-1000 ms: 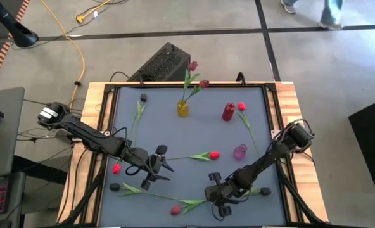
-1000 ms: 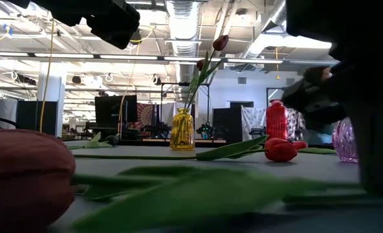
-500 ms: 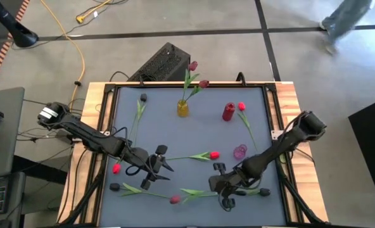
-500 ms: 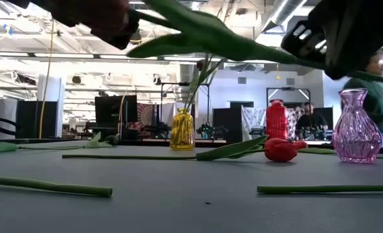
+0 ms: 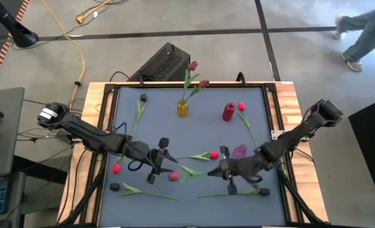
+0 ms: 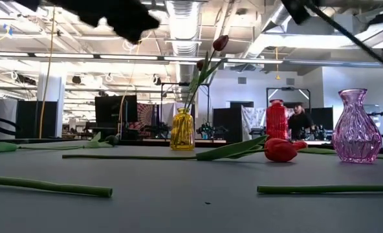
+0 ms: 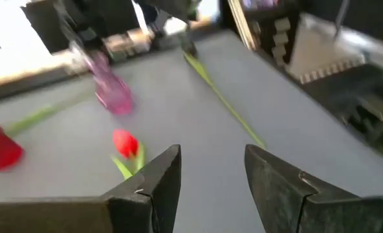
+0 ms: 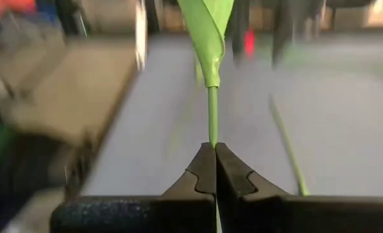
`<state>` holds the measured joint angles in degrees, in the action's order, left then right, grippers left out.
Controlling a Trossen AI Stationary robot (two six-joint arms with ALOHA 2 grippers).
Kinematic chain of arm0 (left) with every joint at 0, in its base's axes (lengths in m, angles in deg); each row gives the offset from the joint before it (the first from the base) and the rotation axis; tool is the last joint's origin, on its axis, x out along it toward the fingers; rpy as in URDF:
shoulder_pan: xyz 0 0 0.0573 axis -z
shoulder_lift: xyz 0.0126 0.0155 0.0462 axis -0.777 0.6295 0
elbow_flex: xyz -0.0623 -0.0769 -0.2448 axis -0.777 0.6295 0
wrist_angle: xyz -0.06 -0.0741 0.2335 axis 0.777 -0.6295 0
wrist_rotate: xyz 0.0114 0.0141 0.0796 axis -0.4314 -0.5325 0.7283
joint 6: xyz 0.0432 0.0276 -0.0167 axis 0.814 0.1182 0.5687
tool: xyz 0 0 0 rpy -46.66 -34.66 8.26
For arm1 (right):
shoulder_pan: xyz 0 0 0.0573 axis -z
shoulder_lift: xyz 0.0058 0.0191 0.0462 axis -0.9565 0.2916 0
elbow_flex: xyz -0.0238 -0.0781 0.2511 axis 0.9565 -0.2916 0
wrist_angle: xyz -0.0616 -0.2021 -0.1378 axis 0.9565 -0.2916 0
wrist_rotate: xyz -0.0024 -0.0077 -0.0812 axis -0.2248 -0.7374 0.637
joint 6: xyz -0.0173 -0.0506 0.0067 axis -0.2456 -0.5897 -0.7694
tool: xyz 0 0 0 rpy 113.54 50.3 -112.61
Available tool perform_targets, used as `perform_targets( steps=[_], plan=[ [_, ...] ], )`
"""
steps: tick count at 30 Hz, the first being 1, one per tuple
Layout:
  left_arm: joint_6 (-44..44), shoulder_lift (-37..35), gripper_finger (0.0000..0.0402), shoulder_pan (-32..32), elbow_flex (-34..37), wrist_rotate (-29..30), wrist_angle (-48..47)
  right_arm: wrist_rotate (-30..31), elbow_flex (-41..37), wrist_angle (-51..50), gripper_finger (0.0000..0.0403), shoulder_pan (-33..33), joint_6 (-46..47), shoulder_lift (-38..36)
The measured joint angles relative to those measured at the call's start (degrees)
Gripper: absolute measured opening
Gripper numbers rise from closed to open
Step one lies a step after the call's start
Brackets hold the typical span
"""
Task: Sort flowers into vase by color
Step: Put the pink flower into the yellow vase
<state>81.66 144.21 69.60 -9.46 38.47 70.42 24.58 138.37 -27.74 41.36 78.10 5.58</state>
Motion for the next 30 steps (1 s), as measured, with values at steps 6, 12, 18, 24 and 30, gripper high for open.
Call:
perform_targets(
  steps=[6, 12, 18, 24, 30],
  plan=[
    [-0.04, 1.47, 0.016, -3.72, -0.06, -3.36, 18.32, 0.23, -3.5, 23.56, 0.002, 4.06, -6.46, 0.65],
    [3.28, 4.32, 0.016, -4.16, -0.54, -7.56, 31.51, 0.17, -3.53, 35.21, 0.002, 8.08, -11.38, 5.47],
    [5.6, 4.5, 0.016, -4.25, -0.72, -0.97, 32.36, -1.21, -3.53, 37.47, 0.002, 10.61, -11.55, 6.86],
    [4.02, 4.5, 0.016, -5.42, -0.72, 1.68, 33.0, -2.62, -3.53, 37.96, 0.002, 11.89, -11.57, 7.19],
    [1.96, 4.5, 0.016, -6.65, -0.72, -1.74, 34.01, -2.81, -3.53, 38.22, 0.002, 13.73, -11.77, 7.21]
  ],
)
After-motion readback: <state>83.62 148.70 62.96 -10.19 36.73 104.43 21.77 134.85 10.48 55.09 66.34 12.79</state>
